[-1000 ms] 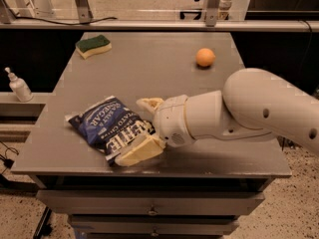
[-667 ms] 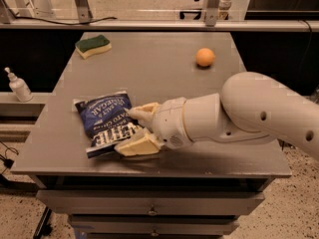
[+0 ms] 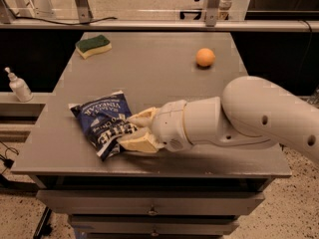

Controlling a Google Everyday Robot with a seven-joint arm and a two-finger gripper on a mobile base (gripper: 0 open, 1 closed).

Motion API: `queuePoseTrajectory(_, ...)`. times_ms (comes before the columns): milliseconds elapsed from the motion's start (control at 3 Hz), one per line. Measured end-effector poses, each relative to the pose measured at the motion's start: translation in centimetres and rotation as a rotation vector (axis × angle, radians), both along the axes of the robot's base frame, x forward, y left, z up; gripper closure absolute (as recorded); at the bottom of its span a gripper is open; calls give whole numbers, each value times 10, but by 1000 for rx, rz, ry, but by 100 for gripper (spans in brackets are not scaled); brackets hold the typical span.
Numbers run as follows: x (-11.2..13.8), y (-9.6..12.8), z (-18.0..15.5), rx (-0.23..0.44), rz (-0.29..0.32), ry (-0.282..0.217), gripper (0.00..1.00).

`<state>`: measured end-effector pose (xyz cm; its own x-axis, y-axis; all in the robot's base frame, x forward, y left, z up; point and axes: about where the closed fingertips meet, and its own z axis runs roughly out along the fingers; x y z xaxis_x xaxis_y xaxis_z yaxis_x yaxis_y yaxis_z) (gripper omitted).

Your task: Move blue chip bag near orange

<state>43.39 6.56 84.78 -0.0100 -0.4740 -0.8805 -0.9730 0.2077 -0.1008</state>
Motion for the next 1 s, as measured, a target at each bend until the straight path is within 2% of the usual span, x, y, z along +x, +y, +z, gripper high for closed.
queuePoseTrajectory(333, 0, -3, 4, -2, -7, -9, 100)
queuePoseTrajectory(667, 5, -25, 21, -28, -49, -38, 100)
queuePoseTrajectory(1000, 8, -62, 39, -77, -106, -63, 100)
